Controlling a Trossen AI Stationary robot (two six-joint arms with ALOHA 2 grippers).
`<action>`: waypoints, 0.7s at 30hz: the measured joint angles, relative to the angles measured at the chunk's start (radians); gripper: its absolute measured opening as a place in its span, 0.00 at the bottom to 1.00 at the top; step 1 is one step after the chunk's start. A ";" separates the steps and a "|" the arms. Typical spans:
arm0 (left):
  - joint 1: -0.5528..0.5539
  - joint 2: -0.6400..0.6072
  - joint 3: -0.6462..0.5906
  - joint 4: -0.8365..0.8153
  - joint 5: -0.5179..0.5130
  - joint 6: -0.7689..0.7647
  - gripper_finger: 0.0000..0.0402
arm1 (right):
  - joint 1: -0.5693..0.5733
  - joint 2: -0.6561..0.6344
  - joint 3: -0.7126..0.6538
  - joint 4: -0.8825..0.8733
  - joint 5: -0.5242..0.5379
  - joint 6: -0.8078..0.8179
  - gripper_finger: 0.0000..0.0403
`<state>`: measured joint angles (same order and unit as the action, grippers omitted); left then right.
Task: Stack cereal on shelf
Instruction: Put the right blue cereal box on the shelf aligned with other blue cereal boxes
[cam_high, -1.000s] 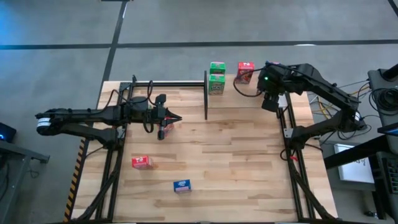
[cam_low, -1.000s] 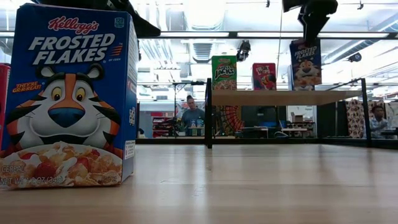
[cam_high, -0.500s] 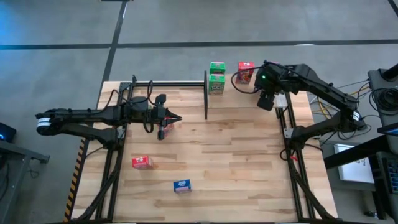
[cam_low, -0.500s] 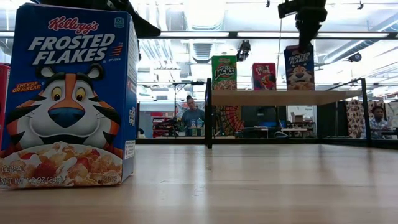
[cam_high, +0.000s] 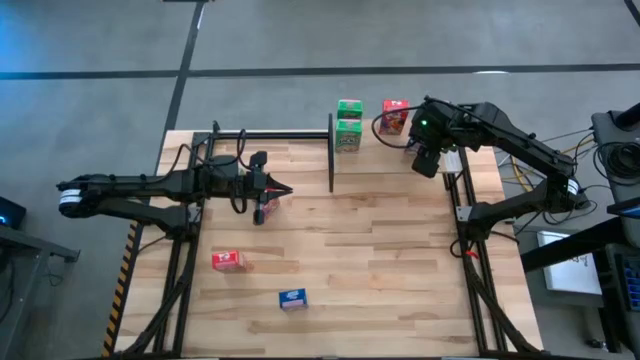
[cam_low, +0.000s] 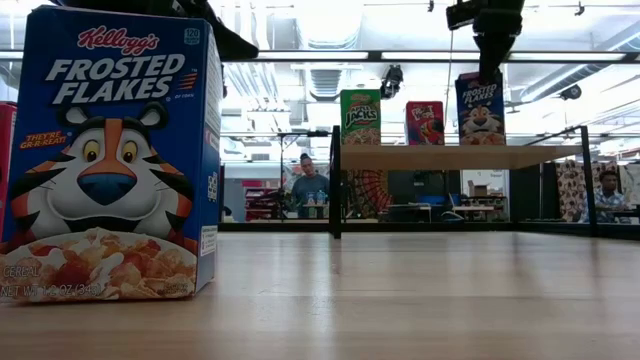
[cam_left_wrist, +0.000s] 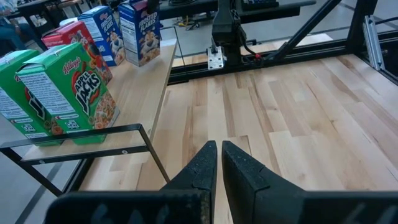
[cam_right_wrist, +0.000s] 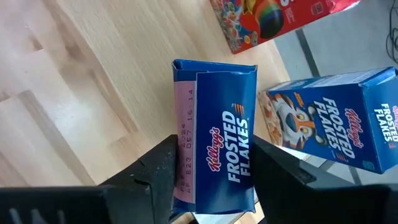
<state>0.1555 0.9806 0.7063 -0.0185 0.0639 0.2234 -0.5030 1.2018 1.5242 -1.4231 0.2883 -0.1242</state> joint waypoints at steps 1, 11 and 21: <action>0.000 0.000 0.000 0.000 0.000 0.000 0.02 | 0.000 0.000 0.000 0.000 0.000 0.001 0.45; 0.000 0.000 0.000 0.000 0.000 0.000 0.02 | 0.000 -0.001 0.000 0.003 0.029 -0.019 0.55; 0.000 0.000 0.000 0.000 0.000 0.000 0.02 | -0.002 -0.002 0.028 0.018 0.079 -0.053 0.56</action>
<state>0.1557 0.9806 0.7063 -0.0188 0.0639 0.2234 -0.5046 1.2003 1.5523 -1.4048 0.3676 -0.1768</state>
